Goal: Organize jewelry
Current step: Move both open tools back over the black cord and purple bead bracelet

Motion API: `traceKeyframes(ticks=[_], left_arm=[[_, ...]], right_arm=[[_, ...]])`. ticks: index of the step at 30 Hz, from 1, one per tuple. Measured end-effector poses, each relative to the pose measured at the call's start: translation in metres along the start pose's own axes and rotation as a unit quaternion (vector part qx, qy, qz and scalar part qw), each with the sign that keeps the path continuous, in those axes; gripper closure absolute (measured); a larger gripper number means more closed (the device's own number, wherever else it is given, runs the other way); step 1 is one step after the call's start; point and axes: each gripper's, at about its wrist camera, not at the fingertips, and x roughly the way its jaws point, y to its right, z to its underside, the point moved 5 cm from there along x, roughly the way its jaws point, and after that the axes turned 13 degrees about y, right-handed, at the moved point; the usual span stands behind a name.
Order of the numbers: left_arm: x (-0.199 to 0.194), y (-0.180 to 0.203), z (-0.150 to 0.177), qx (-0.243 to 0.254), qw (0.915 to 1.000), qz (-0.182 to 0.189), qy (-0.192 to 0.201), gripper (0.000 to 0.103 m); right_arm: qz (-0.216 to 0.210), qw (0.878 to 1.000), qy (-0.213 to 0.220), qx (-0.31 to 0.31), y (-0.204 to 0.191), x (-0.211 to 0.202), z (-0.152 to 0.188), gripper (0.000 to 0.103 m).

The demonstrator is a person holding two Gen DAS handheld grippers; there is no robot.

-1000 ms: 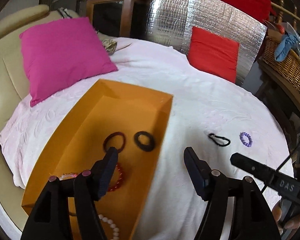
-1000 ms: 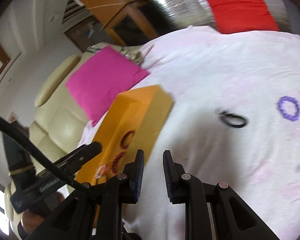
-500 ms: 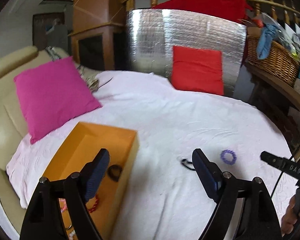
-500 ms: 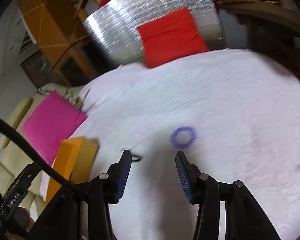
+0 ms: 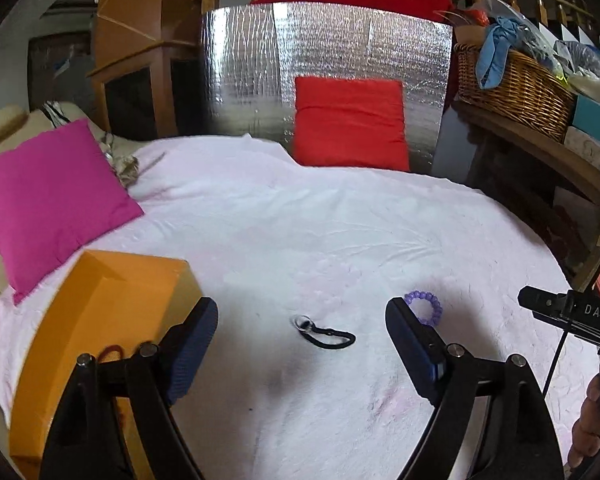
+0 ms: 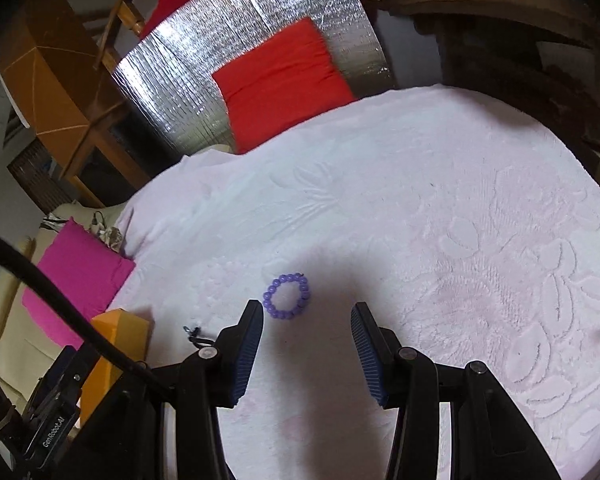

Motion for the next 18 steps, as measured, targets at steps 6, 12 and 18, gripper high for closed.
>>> traceKeyframes(ticks=[6,12,18], left_arm=[[0.021,-0.006,0.020,0.014,0.9996,-0.014,-0.022,0.017],[0.029,-0.004,0.035,0.024,0.9992,-0.005,-0.030,0.017],[0.027,0.005,0.041,0.067,0.9973,0.005,-0.030,0.017]], right_arm=[[0.008,1.000,-0.014,-0.003,0.003,0.012,0.010,0.054],[0.006,1.000,-0.028,0.001,0.003,0.021,0.020,0.054],[0.003,0.999,-0.037,0.004,0.000,0.026,0.028,0.054]])
